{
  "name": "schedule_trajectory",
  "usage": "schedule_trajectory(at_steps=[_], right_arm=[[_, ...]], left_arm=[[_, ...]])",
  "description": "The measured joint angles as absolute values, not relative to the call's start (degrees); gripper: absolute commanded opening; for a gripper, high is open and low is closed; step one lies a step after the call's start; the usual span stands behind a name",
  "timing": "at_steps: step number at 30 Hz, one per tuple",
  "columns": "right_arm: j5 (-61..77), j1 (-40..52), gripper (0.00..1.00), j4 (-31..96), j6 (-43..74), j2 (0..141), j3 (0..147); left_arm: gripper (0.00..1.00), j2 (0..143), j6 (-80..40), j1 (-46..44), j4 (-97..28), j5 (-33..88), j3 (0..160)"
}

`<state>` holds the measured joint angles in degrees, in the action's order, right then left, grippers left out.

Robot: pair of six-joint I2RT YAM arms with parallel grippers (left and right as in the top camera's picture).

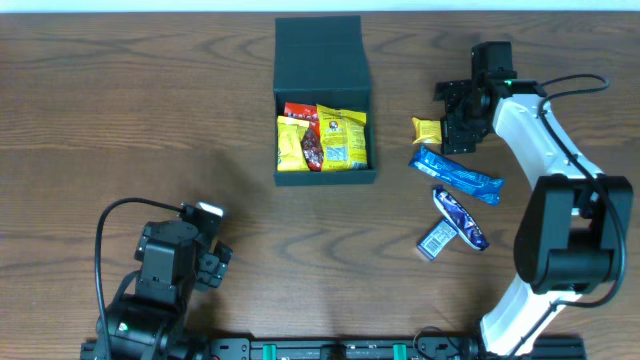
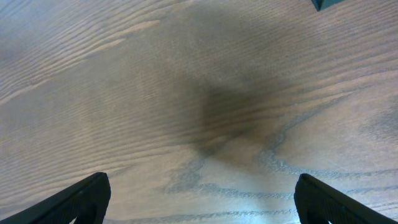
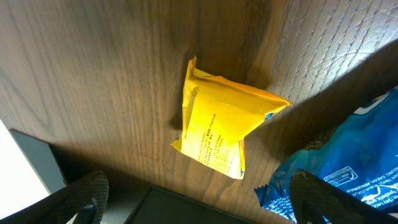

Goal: Pack container
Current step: 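Grasp the orange-yellow candy with the right gripper and lift it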

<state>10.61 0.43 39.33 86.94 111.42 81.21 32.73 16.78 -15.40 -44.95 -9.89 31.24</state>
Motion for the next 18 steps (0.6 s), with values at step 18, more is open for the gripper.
schedule_trajectory(at_steps=[18], right_arm=[[13.3,0.4,0.8,32.2,86.9,117.9,81.2]], left_arm=[[0.95,32.7,16.8,-15.4,-45.0,-9.9,31.2]])
